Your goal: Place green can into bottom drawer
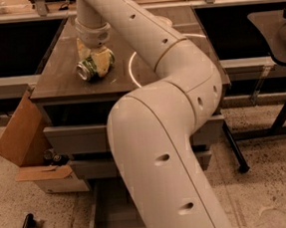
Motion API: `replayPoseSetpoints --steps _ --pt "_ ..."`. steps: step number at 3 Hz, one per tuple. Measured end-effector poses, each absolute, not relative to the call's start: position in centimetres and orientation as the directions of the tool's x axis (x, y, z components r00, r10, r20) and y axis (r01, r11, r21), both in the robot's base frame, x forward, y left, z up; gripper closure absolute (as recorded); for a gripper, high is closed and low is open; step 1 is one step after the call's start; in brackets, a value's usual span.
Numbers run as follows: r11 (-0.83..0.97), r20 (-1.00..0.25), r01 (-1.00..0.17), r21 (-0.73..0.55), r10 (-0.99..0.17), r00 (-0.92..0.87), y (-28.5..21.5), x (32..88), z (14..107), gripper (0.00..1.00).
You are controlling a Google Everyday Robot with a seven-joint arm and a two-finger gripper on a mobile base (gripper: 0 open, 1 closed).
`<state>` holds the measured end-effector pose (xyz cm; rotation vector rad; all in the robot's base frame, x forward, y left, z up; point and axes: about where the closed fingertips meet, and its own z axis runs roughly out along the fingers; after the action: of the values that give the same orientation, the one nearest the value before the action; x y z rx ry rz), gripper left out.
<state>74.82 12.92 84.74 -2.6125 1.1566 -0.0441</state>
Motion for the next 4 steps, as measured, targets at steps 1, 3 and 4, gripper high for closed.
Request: replayPoseSetpoints --steps 1,3,4 --pt "-0.631 -0.092 -0.730 -0.263 -0.736 0.670 12.7 74.9 84.4 0.66" --pt "-0.556 -0.128 -0.791 -0.257 -0.791 0.598 10.4 72.3 86.5 1.00" --pt "-0.454 -0.186 -0.866 -0.208 -0.851 0.491 8.1 68.0 87.6 1.00"
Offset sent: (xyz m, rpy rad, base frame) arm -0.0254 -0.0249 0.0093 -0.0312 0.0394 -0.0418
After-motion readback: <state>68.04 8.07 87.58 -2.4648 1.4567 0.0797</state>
